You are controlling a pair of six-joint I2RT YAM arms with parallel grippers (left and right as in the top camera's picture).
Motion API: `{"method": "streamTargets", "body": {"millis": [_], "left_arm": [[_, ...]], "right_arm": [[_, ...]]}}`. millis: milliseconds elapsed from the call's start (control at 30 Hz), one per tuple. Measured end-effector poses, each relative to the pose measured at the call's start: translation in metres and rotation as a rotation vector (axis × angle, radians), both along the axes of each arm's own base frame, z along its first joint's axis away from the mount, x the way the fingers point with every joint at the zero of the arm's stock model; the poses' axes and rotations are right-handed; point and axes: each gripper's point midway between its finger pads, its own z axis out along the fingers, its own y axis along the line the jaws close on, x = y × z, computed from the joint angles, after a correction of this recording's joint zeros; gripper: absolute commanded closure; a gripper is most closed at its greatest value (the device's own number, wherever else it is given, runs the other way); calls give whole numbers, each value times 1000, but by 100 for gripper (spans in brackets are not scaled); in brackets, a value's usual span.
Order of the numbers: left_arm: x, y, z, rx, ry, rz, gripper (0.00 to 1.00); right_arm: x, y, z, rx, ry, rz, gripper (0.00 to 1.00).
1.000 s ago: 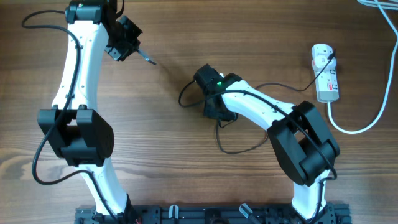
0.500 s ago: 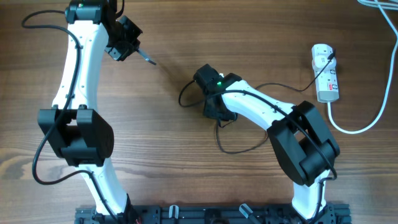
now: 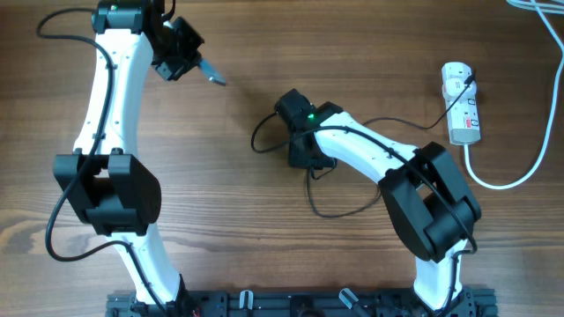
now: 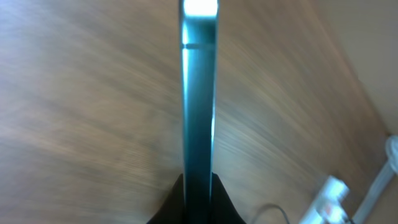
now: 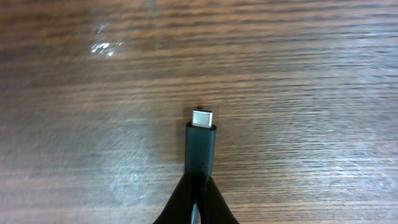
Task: Plug charger to phone and switch on socket
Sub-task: 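Lift the plug with the right gripper toward the phone's bottom port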
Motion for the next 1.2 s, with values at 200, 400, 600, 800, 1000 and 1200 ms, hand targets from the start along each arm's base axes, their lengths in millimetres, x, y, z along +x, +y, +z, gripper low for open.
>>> {"method": "streamTargets", "body": {"millis": [200,400,600,800,1000,1200], "left_arm": [[15,-40,27,-174,-158,-216,96],[1,-98,57,-355,-296,-514,96],[-22,-146,70,-444,-331,-680,96],[-27,-156,73,-460,-345,-723,96],[-38,-164,85,-541,-389,-805,96],[-42,-167,89,-570,-398,-826,96]], "right_arm": [[-14,37,53,238,-5,249,96],[-29,58,188,493,-291,511,96],[-27,55,215,512,-375,487,96],[-6,43,216,443,-436,346,96],[9,36,220,413,-488,251,96],[13,37,222,417,-505,234,96]]}}
